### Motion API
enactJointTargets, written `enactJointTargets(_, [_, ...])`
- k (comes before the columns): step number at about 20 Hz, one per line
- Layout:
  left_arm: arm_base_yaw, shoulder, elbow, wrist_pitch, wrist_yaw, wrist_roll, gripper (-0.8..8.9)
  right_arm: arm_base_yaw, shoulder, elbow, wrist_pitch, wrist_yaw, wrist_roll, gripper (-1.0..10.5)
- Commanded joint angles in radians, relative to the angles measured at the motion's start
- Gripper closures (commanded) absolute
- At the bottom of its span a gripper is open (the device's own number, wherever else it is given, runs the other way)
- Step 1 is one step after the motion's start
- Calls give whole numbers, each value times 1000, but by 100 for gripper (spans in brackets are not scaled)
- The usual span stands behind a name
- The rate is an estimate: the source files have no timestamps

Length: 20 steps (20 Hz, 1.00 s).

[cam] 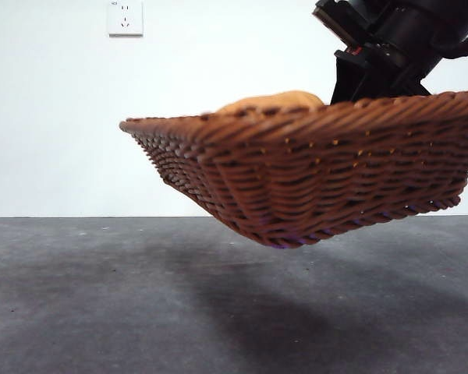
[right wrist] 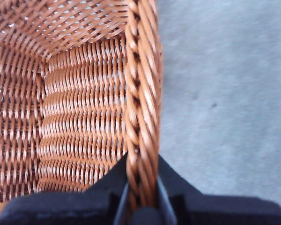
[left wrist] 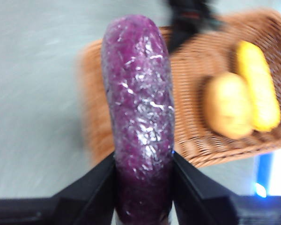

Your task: Help me put the vegetables on the table into the basket

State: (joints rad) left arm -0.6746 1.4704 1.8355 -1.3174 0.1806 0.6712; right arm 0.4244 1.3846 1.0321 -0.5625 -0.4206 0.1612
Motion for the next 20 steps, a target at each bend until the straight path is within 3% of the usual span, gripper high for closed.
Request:
enactJointTargets(1, [-100, 22, -75, -1, -50, 54, 820, 1, 1, 10, 7, -21, 13, 959])
enactJointTargets(6, [-132, 41, -269, 110, -103, 146, 820, 2, 1, 10, -18, -69, -8, 959])
enactJointTargets(11, [-132, 88, -272, 203, -102, 224, 821, 23, 1, 10, -27, -80, -16, 959])
enactJointTargets(20, [-161, 235, -272, 184, -102, 224, 816, 74, 1, 10, -15, -69, -15, 959])
